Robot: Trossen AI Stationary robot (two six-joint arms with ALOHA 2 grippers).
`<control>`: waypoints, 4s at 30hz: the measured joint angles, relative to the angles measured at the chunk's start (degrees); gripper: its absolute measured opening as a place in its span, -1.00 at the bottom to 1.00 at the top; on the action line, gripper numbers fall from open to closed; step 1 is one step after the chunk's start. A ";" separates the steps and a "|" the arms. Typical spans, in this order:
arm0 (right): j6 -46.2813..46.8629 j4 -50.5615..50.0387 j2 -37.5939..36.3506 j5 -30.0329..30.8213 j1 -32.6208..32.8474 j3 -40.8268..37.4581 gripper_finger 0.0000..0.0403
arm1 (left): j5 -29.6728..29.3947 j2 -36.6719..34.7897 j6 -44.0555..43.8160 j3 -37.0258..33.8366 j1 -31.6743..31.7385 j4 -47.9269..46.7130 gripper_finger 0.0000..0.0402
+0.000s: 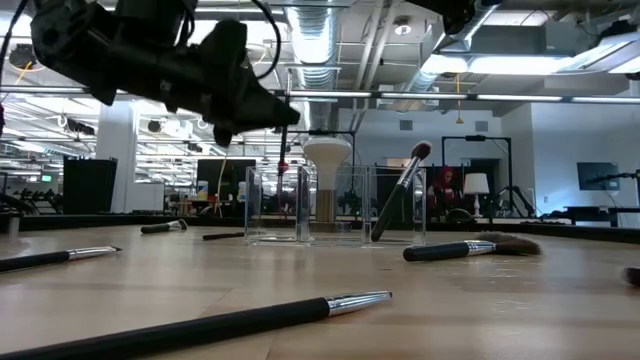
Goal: Put items in baskets/containers
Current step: Put the black eyeshadow brush into the transparent organizer
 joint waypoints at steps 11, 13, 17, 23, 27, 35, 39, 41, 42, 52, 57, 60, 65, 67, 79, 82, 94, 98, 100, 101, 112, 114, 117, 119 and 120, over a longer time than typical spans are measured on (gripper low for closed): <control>1.03 -1.06 0.04 0.02 -0.02 0.00 -0.37 | 0.67 0.80 -0.04 0.24 0.03 0.28 -0.64; 1.21 -1.06 0.04 0.04 -0.02 0.00 -0.37 | 0.73 0.80 -0.04 0.22 -0.02 0.19 -0.58; 1.72 -1.15 0.04 0.04 -0.02 0.00 -0.38 | -0.79 0.45 0.44 0.22 0.01 0.06 -0.49; 2.15 -3.42 0.04 0.05 -0.02 0.00 -0.39 | -3.00 -4.26 2.01 -1.05 -0.08 0.16 -0.41; 2.19 -4.76 0.04 0.06 -0.02 0.00 -0.39 | -4.33 -12.27 1.91 -4.25 -1.22 -1.06 -0.40; 4.06 -11.76 0.04 -0.15 -1.99 0.00 -0.39 | -20.56 -23.80 -8.93 -4.94 -4.93 -31.91 -0.44; 5.52 -13.20 0.07 -0.03 -3.84 0.00 -0.39 | -19.69 -23.66 -9.72 -2.67 -5.07 -33.39 -0.44; 5.75 -14.91 0.04 -0.07 -4.58 0.04 -0.39 | -18.06 -22.86 -8.11 -0.38 -5.87 -33.92 -0.44; 6.65 -16.58 0.07 -0.13 -4.89 0.03 -0.39 | -17.98 -22.81 -6.92 0.94 -6.87 -34.75 -0.44; 20.12 -14.47 0.09 -0.11 -4.11 -7.37 -0.40 | -41.06 -18.70 1.76 15.49 -22.27 -47.45 -0.48; 26.06 -11.19 0.09 0.55 -1.28 -9.01 -0.40 | -35.44 -17.42 -8.00 15.50 -17.19 -56.03 -0.48; 29.65 -11.13 0.09 3.28 1.54 -9.01 -0.40 | -28.49 -16.96 -14.44 15.48 -11.09 -64.22 -0.48; 31.99 -10.83 0.09 9.82 6.31 -9.01 -0.40 | -18.05 -16.95 -17.90 15.39 -4.08 -72.92 -0.48; 32.09 -10.74 0.09 12.29 7.49 -9.01 -0.40 | -16.15 -16.95 -17.56 15.39 -3.77 -72.51 -0.48; 28.53 -11.29 0.09 15.01 7.51 -9.01 -0.40 | -14.26 -17.26 1.57 15.39 -3.52 -59.25 -0.48; 23.58 -11.31 0.09 15.05 6.34 -9.01 -0.40 | -18.53 -17.28 5.89 15.39 -3.23 -58.56 -0.48; 12.55 -10.90 0.07 15.01 -2.36 -8.21 -0.40 | -29.26 -20.57 33.61 15.39 -2.92 -35.39 -0.48; 7.31 -11.17 0.00 14.77 -6.72 -8.02 -0.40 | -23.66 -21.19 37.83 15.41 -1.63 -24.15 -0.48; 2.96 -12.52 -1.25 14.66 -8.01 -8.03 -0.40 | -20.03 -21.15 37.84 15.41 0.32 -22.63 -0.48; 1.23 -12.96 -2.44 14.64 -8.42 -8.02 -0.40 | -19.06 -21.09 37.33 15.41 1.49 -22.47 -0.48; -5.56 -28.43 -26.31 6.80 -16.33 -11.55 -0.49 | -28.57 -11.68 23.23 25.10 6.69 -53.92 -0.41; -7.00 -25.98 -28.91 4.72 -18.70 -14.51 -0.51 | -22.17 -9.00 16.94 29.90 7.57 -63.25 -0.37; -8.17 -22.84 -31.72 1.10 -21.83 -17.65 -0.52 | -8.76 -5.25 7.30 36.85 10.63 -78.40 -0.31; -8.31 -22.98 -33.08 -0.98 -23.50 -19.02 -0.53 | -4.12 -2.45 3.04 40.62 12.86 -87.88 -0.27; -8.10 -22.31 -33.40 -1.67 -24.09 -19.53 -0.53 | -3.19 -1.34 1.23 41.80 14.01 -92.13 -0.26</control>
